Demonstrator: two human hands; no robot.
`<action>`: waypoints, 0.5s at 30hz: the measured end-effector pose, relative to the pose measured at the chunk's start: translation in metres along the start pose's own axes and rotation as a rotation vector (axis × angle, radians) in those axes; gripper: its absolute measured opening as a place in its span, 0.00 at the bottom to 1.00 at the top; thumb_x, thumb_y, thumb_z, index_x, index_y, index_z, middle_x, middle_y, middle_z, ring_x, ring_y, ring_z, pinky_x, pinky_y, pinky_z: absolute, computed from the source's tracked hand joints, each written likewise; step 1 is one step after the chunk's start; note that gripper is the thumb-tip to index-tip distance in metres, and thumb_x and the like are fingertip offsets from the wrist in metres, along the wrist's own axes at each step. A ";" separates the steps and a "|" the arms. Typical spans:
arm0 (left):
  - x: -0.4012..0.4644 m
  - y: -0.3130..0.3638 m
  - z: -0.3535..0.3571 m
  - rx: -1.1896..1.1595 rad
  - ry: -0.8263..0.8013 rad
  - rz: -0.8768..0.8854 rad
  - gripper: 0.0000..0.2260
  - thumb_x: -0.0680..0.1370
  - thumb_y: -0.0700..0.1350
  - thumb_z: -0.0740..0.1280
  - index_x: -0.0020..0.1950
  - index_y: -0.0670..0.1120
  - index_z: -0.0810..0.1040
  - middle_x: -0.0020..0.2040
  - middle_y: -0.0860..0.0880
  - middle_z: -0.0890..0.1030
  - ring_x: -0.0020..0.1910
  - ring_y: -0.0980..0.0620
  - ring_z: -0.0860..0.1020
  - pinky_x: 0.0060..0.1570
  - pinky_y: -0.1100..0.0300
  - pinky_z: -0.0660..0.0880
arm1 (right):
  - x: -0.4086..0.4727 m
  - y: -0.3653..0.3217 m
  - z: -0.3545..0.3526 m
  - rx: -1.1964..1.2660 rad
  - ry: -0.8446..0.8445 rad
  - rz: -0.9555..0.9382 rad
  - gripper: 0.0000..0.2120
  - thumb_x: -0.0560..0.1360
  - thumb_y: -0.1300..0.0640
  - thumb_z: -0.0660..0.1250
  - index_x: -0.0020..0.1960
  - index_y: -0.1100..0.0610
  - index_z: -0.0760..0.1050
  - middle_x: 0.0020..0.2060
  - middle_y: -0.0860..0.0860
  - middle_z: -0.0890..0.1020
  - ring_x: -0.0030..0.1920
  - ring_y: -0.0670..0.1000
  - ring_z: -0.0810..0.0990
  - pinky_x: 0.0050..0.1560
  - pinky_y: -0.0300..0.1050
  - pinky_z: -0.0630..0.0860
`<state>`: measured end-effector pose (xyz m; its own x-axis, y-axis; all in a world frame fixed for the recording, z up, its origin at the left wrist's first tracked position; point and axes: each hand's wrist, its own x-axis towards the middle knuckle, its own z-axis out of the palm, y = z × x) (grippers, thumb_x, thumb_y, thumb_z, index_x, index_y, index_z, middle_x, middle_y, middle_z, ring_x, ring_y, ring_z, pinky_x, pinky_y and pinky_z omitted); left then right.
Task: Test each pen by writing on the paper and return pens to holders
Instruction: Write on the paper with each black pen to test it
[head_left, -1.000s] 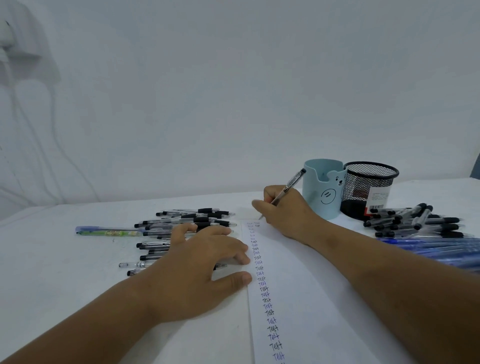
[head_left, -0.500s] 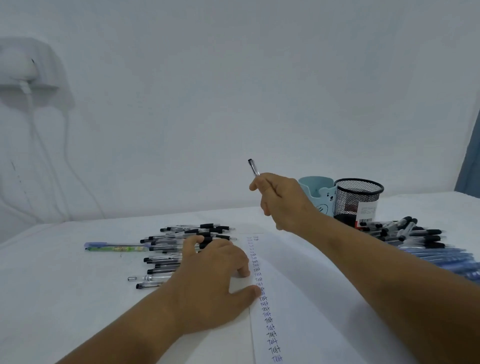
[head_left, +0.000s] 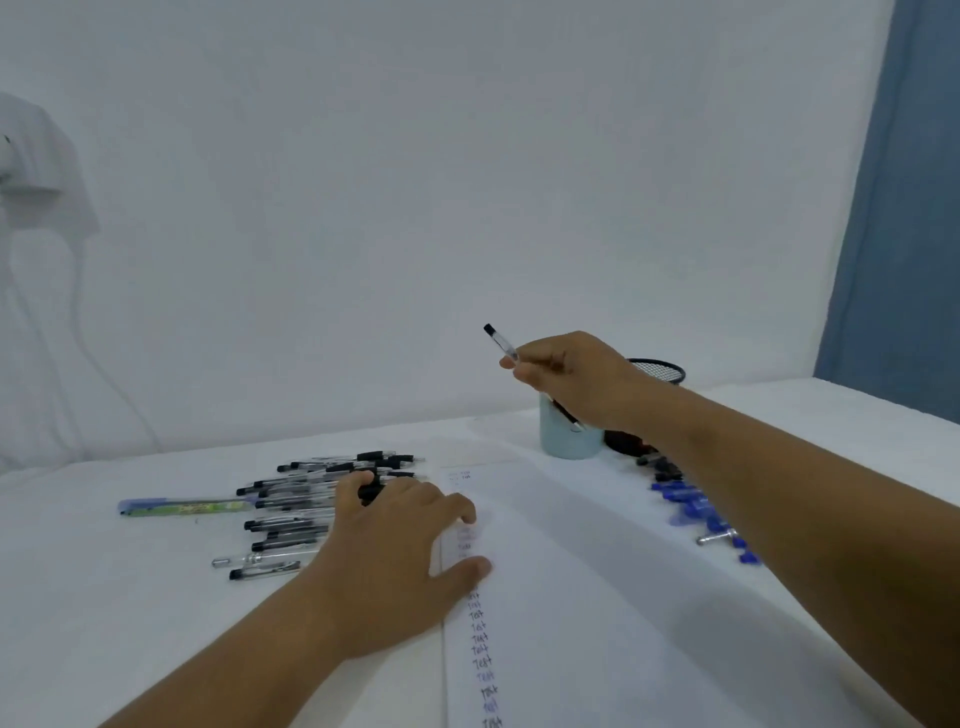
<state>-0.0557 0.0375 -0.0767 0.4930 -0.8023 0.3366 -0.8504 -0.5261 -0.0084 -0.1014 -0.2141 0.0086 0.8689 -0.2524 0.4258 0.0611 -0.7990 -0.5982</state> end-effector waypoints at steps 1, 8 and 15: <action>0.000 0.000 0.001 0.001 0.008 0.005 0.30 0.70 0.74 0.41 0.64 0.65 0.69 0.57 0.66 0.71 0.66 0.67 0.63 0.72 0.50 0.40 | -0.006 0.007 -0.009 -0.025 0.008 0.010 0.07 0.79 0.49 0.68 0.54 0.51 0.82 0.41 0.51 0.83 0.32 0.48 0.73 0.39 0.44 0.74; -0.002 0.001 0.007 0.008 0.029 -0.008 0.29 0.72 0.74 0.40 0.62 0.68 0.70 0.56 0.70 0.69 0.67 0.70 0.61 0.72 0.53 0.39 | -0.064 0.071 -0.065 -0.165 0.087 0.084 0.04 0.75 0.57 0.75 0.48 0.50 0.85 0.42 0.46 0.83 0.41 0.46 0.79 0.44 0.38 0.75; -0.003 0.002 0.008 -0.009 0.009 -0.029 0.33 0.68 0.80 0.39 0.62 0.69 0.70 0.61 0.71 0.68 0.70 0.73 0.57 0.74 0.53 0.38 | -0.083 0.119 -0.092 -0.351 0.040 0.193 0.11 0.77 0.65 0.70 0.50 0.51 0.86 0.49 0.48 0.82 0.48 0.49 0.81 0.51 0.40 0.75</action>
<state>-0.0574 0.0368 -0.0848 0.5155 -0.7843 0.3451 -0.8377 -0.5461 0.0100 -0.2114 -0.3387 -0.0355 0.8275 -0.4321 0.3586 -0.2791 -0.8706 -0.4051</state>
